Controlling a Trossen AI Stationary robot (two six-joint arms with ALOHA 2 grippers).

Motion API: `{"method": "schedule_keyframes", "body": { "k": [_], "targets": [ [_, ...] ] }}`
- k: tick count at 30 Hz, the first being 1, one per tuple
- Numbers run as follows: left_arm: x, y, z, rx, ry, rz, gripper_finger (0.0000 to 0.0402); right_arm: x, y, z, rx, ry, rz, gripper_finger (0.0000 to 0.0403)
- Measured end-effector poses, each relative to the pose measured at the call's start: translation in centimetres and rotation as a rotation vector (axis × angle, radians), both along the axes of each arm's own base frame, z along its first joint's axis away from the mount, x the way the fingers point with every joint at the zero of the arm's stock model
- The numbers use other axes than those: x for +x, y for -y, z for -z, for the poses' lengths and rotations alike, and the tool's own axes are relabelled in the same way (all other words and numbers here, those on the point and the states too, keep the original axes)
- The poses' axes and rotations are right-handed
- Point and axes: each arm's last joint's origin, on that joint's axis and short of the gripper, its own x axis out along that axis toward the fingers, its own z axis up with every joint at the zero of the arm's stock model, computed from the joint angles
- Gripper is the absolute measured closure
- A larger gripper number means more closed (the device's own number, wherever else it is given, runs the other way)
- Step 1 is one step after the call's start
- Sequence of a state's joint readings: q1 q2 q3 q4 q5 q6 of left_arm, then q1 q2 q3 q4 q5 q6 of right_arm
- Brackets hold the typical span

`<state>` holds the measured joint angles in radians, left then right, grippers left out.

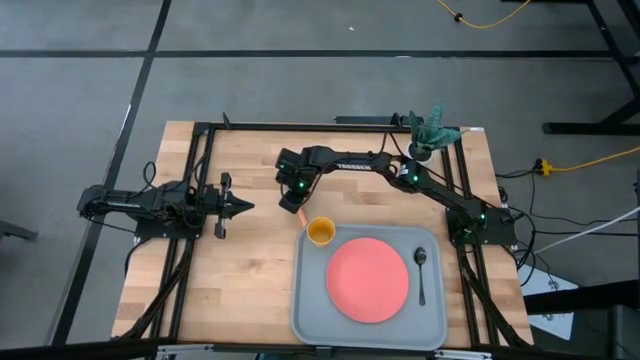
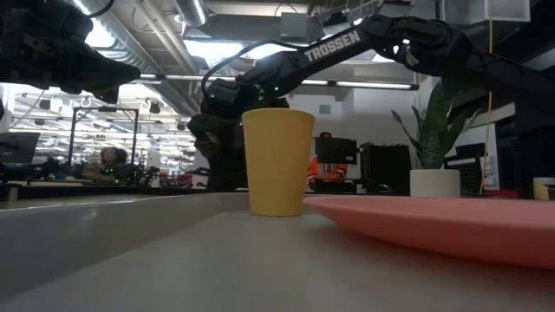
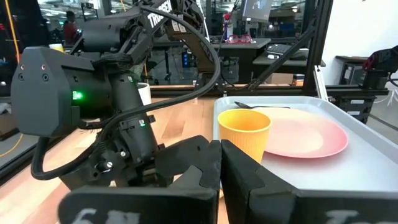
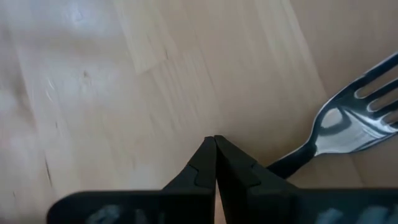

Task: Pick and place plate/cup/fork/spoon on tray
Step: Put the orange fork on the light blue tray

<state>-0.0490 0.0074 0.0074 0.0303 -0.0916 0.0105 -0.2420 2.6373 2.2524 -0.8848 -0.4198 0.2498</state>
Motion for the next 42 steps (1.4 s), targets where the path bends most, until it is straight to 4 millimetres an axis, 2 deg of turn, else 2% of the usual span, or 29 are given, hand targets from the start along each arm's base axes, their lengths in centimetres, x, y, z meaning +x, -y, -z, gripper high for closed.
{"method": "schedule_keyframes", "body": {
  "k": [19,27,30,36,42],
  "targets": [
    [0.0,0.0,0.0,0.0,0.0,0.0,0.0401,-1.4,1.3,0.1,0.063,-0.134,0.106,0.0393],
    [0.0,0.0,0.0,0.0,0.0,0.0,0.0401,-2.4,2.2,-1.3,0.083,-0.225,0.15,0.0393],
    [0.0,0.0,0.0,0.0,0.0,0.0,0.0401,-2.7,2.4,-2.2,0.027,-0.279,0.148,0.0393],
    [0.0,0.0,0.0,0.0,0.0,0.0,0.0401,-3.3,2.5,-2.8,-0.093,-0.345,0.171,0.0393],
    [0.0,0.0,0.0,0.0,0.0,0.0,0.0401,-3.4,2.5,-3.0,-0.096,-0.363,0.218,0.0393]
  ]
}}
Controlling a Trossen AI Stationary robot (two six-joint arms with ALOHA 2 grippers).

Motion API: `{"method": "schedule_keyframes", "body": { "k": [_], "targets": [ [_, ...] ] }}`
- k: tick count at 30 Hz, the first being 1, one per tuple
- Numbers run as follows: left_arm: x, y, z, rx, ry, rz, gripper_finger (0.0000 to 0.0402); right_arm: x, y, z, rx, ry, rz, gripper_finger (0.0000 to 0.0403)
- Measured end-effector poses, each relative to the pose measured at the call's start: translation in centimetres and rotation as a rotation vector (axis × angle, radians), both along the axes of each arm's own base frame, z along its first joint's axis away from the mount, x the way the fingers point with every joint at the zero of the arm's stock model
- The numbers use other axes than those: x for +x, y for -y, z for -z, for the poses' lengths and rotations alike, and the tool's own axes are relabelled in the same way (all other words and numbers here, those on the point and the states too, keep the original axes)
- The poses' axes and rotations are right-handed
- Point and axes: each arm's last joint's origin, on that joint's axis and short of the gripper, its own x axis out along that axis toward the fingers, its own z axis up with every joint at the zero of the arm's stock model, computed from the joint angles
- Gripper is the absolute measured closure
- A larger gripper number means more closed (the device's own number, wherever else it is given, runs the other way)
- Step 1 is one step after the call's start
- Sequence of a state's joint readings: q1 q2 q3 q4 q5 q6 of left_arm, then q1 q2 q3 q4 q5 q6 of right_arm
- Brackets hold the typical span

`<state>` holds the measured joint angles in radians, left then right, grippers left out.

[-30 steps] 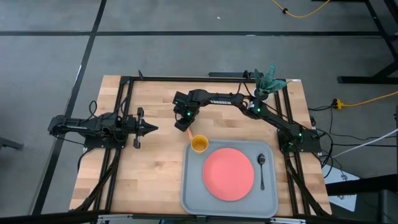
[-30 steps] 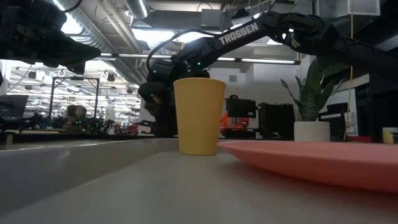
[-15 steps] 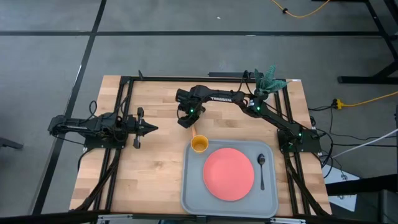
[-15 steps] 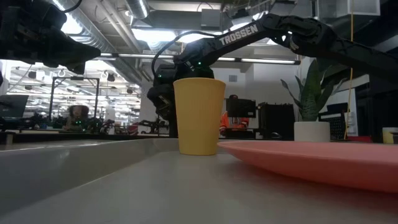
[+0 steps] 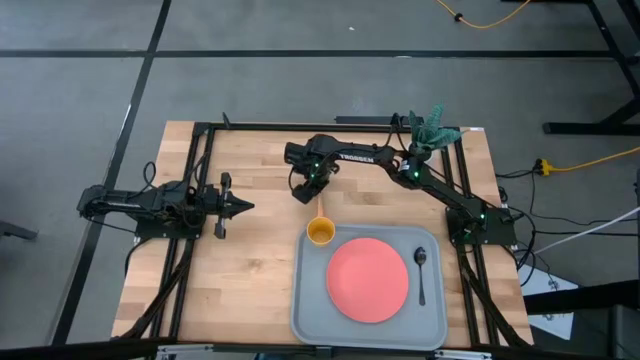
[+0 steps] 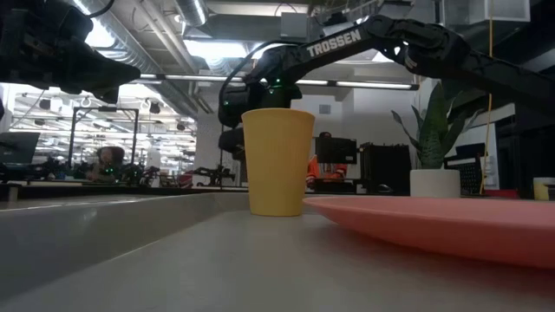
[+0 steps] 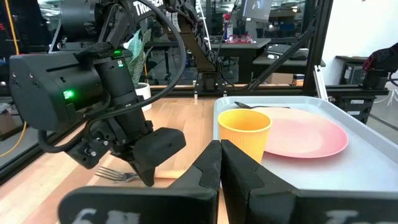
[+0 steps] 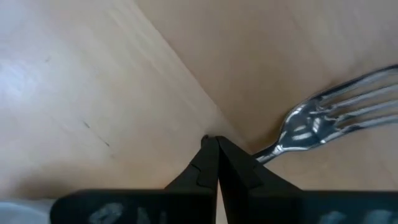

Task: Pick and place plate/cup/fork/spoon on tray
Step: Put the orange fork on the light blue tray

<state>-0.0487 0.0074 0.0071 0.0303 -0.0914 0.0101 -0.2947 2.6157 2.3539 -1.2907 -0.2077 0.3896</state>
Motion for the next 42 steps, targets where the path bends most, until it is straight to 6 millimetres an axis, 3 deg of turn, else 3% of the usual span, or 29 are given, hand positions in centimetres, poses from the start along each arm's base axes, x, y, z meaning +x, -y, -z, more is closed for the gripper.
{"method": "schedule_keyframes", "body": {
  "k": [11,20,30,42],
  "targets": [
    [0.0,0.0,0.0,0.0,0.0,0.0,0.0401,-1.1,-0.2,-2.2,-0.135,-0.101,0.08,0.0393],
    [0.0,0.0,0.0,0.0,0.0,0.0,0.0401,-1.0,-0.3,-3.5,-0.127,-0.04,0.066,0.0393],
    [0.0,0.0,0.0,0.0,0.0,0.0,0.0401,-1.3,-0.4,-7.4,-0.175,0.072,0.055,0.0393],
    [0.0,0.0,0.0,0.0,0.0,0.0,0.0401,-0.4,-0.7,-7.6,-0.216,0.147,0.051,0.0393]
  ]
}}
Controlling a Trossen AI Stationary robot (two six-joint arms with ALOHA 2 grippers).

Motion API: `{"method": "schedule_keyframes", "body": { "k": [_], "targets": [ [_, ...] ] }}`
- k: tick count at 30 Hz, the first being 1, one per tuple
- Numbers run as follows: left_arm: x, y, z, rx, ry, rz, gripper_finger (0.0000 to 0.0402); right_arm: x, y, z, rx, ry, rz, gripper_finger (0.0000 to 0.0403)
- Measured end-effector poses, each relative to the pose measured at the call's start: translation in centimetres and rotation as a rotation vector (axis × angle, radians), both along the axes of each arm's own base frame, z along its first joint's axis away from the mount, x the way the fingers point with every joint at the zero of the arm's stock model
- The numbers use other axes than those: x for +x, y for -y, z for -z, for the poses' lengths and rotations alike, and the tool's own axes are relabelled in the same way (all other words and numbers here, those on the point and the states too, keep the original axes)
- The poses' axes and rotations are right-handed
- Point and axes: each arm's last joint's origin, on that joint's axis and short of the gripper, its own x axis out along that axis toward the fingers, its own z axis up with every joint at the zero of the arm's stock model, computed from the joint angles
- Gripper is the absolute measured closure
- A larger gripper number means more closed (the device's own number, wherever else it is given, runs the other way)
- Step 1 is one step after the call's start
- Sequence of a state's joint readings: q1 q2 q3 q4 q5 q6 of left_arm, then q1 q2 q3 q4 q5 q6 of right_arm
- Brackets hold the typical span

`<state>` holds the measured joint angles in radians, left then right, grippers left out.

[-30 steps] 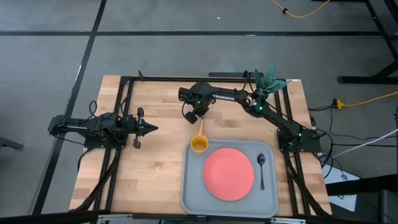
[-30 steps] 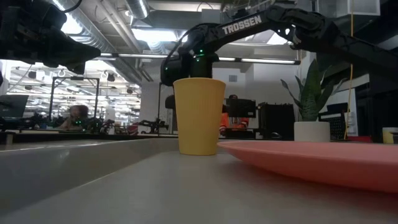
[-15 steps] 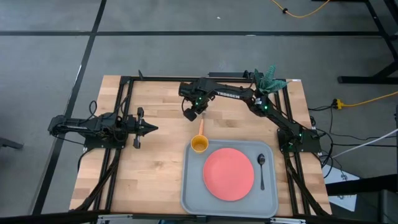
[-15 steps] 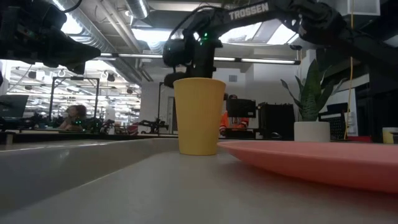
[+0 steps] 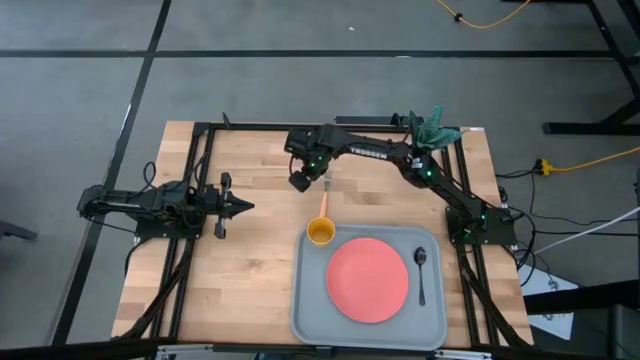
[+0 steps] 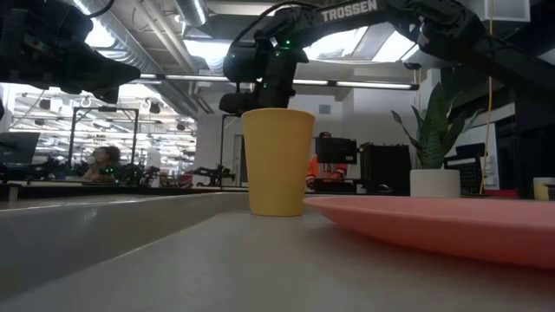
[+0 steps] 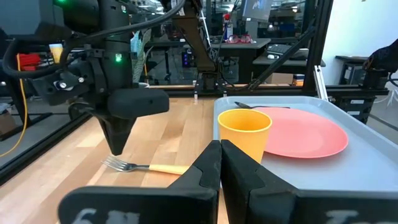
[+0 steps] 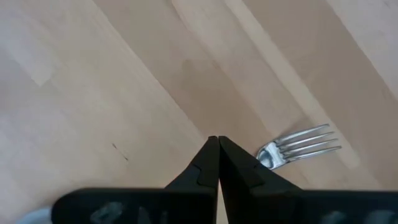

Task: Pick and place plate/cup/fork/spoon on tray
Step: Put the orange fork on the light blue tray

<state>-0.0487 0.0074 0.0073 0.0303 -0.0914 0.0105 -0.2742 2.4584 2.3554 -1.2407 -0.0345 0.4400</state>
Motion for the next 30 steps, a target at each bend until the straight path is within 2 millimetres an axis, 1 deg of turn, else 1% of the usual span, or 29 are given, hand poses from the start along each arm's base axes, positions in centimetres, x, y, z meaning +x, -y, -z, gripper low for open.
{"method": "schedule_keyframes", "body": {
  "k": [3,8,15,17,20,25,30],
  "targets": [
    [0.0,0.0,0.0,0.0,0.0,0.0,0.0401,0.1,-0.1,0.0,-0.002,0.005,-0.005,0.0393],
    [0.0,0.0,0.0,0.0,0.0,0.0,0.0401,0.2,-0.4,0.0,-0.061,-0.008,-0.008,0.0391],
    [0.0,0.0,0.0,0.0,0.0,0.0,0.0401,0.7,-1.7,-0.8,-0.138,0.016,-0.089,0.0363],
    [0.0,0.0,0.0,0.0,0.0,0.0,0.0401,1.0,-1.8,-1.1,-0.158,0.054,-0.087,0.0357],
    [0.0,0.0,0.0,0.0,0.0,0.0,0.0401,0.9,-1.8,-1.7,-0.174,0.071,-0.083,0.0349],
    [0.0,0.0,0.0,0.0,0.0,0.0,0.0401,0.2,-2.0,-2.9,-0.184,0.054,-0.09,0.034],
    [0.0,0.0,0.0,0.0,0.0,0.0,0.0401,-1.2,-1.6,-4.9,-0.19,0.033,-0.135,0.0334]
  ]
}}
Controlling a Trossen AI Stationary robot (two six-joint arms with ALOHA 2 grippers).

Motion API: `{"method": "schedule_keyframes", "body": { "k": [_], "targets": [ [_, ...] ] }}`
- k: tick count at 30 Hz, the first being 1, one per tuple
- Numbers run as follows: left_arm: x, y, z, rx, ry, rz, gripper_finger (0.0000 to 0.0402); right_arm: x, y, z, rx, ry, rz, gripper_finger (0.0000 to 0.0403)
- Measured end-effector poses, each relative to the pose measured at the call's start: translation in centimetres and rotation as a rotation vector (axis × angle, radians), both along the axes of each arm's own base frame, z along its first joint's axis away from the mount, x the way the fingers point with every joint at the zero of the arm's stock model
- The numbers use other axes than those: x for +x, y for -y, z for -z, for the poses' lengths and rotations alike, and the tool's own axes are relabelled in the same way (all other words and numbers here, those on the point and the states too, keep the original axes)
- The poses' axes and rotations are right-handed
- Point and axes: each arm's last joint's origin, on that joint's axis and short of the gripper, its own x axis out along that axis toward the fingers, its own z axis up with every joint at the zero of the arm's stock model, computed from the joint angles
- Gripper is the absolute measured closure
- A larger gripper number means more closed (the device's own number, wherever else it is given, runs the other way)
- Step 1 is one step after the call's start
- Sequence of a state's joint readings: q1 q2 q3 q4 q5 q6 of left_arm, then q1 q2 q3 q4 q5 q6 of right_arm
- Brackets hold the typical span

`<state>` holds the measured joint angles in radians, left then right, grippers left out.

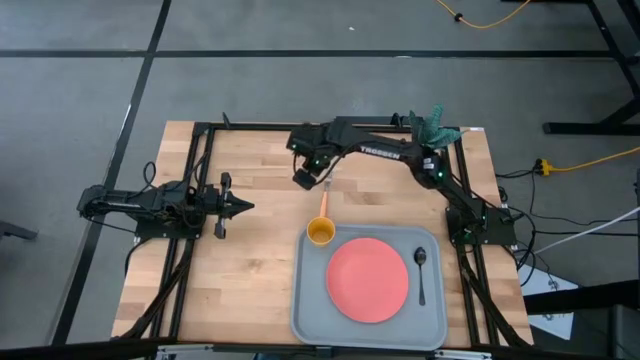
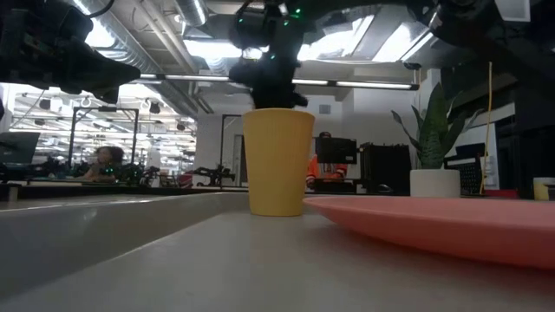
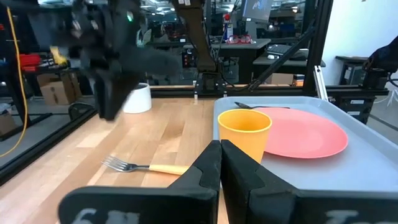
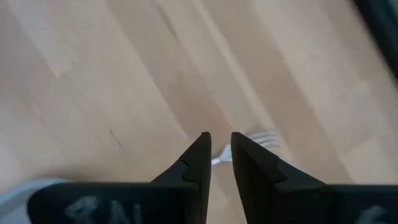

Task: Pick and place plate/cup/fork/spoon on tray
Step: Put the orange fork on the light blue tray

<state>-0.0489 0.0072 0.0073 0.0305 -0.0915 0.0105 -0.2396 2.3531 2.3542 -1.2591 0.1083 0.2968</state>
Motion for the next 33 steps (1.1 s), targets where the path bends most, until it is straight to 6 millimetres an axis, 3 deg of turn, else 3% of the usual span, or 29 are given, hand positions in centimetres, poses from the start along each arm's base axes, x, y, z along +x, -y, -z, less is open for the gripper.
{"method": "schedule_keyframes", "body": {
  "k": [6,9,16,24,33],
  "targets": [
    [0.0,0.0,0.0,0.0,0.0,0.0,0.0401,-2.0,1.1,-3.7,-0.012,0.063,0.045,0.0335],
    [0.0,0.0,0.0,0.0,0.0,0.0,0.0401,-2.3,1.1,-4.1,-0.039,0.063,0.088,0.0335],
    [0.0,0.0,0.0,0.0,0.0,0.0,0.0401,-2.2,1.2,-0.9,-0.066,-0.028,0.143,0.0335],
    [0.0,0.0,0.0,0.0,0.0,0.0,0.0401,-2.4,1.2,1.6,0.005,0.028,0.174,0.0335],
    [0.0,0.0,0.0,0.0,0.0,0.0,0.0401,-5.5,0.1,3.6,0.076,0.16,0.475,0.0334]
  ]
}}
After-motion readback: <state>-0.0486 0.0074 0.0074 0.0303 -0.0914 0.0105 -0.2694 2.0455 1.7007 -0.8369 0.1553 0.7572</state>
